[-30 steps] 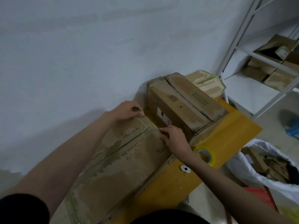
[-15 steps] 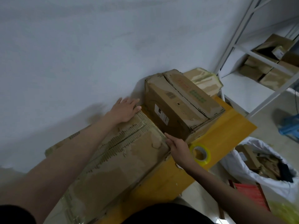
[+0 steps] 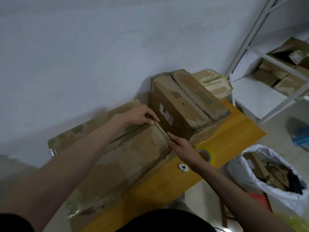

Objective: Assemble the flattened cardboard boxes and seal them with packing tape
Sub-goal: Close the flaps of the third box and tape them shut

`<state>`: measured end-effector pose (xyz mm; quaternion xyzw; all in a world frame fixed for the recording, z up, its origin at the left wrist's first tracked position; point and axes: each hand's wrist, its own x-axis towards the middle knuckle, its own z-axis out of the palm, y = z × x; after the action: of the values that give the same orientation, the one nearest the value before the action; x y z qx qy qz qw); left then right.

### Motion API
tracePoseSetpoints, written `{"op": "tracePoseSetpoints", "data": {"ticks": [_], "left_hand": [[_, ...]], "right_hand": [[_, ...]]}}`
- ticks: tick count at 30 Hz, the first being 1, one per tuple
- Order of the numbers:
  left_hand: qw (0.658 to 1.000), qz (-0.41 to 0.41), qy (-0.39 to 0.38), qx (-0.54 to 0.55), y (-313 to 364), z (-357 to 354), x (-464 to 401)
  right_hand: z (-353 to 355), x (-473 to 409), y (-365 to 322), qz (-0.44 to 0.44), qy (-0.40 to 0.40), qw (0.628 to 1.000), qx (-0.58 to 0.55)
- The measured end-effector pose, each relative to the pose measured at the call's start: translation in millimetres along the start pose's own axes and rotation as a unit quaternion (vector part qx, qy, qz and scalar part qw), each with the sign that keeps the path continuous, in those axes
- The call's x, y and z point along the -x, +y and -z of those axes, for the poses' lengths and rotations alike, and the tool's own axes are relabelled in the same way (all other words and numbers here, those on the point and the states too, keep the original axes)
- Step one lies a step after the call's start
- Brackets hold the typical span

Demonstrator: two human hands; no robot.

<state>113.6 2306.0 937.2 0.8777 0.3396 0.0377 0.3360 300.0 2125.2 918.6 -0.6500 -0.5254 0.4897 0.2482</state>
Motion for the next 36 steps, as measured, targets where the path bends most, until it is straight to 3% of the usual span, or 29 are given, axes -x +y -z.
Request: {"op": "tracePoseSetpoints", "data": {"ticks": [7, 11, 14, 16, 20, 26, 29, 36], "left_hand": [[0.997, 0.056, 0.056, 0.006, 8, -22, 14], [0.978, 0.087, 0.166, -0.096, 31, -45, 44], [0.973, 0.109, 0.122, -0.163, 45, -74, 65], [0.966, 0.14, 0.099, -0.196, 50, -91, 69], [0.961, 0.176, 0.127, -0.173, 57, -100, 66], [0.937, 0.273, 0.162, -0.145, 55, -96, 101], [0.925, 0.311, 0.176, -0.128, 42, -94, 143], [0.851, 0.447, 0.24, -0.135, 4, -103, 256]], "right_hand": [[1, 2, 16, 0.089, -0.008, 0.996, -0.018], [11, -4, 12, 0.196, 0.035, 0.975, 0.101], [8, -11, 10, 0.252, 0.041, 0.949, 0.187], [4, -12, 11, 0.261, 0.046, 0.939, 0.219], [-6, -20, 5, 0.265, 0.078, 0.908, 0.314], [-31, -59, -37, 0.271, 0.013, 0.868, 0.416], [-38, -67, -37, 0.265, 0.019, 0.856, 0.443], [-38, -64, -23, 0.285, 0.036, 0.858, 0.426]]}}
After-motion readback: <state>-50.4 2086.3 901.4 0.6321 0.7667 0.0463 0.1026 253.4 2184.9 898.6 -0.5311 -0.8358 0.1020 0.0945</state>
